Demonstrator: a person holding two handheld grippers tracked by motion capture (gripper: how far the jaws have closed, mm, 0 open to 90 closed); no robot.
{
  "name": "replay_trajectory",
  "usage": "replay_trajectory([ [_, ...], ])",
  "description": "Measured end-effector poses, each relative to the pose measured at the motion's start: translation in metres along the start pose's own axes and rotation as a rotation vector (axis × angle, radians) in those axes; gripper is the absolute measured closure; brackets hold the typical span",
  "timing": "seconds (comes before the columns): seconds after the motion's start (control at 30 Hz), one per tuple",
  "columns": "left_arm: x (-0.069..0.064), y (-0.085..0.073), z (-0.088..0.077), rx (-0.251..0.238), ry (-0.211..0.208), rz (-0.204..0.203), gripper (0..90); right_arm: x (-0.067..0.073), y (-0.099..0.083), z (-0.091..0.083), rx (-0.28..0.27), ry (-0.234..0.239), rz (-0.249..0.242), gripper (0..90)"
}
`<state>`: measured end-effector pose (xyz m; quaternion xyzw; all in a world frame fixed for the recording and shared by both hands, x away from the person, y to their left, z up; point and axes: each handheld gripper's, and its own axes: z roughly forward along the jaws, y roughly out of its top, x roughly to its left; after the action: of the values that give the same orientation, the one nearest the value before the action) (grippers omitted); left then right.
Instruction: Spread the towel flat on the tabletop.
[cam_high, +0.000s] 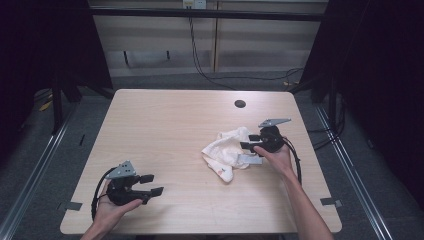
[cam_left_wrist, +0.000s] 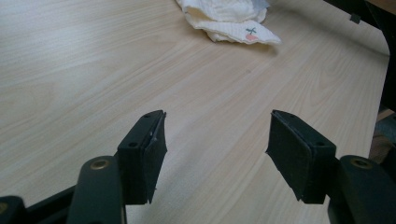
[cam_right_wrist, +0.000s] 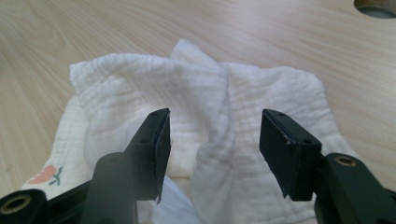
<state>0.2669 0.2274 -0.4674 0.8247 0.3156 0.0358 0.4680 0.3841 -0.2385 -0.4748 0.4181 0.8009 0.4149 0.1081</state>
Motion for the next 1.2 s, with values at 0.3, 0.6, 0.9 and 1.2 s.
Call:
replay_trajectory([
  [0.3,0.011,-0.002,-0.006,-0.050,-0.005,-0.066,38.4,-0.003,-0.002,0.020,0.065,0.002,-0.008,45.2],
  [0.6,0.018,-0.005,-0.011,-0.044,0.040,-0.060,38.2,-0.001,-0.010,0.031,0.115,-0.032,-0.017,59.1],
  [0.9,0.019,-0.006,-0.012,-0.048,0.041,-0.078,38.3,0.002,-0.014,0.028,0.115,0.007,0.009,85.0],
  [1.2,0.015,-0.003,-0.008,-0.034,0.038,-0.061,37.3,0.015,-0.026,0.020,0.088,0.066,0.036,86.5],
])
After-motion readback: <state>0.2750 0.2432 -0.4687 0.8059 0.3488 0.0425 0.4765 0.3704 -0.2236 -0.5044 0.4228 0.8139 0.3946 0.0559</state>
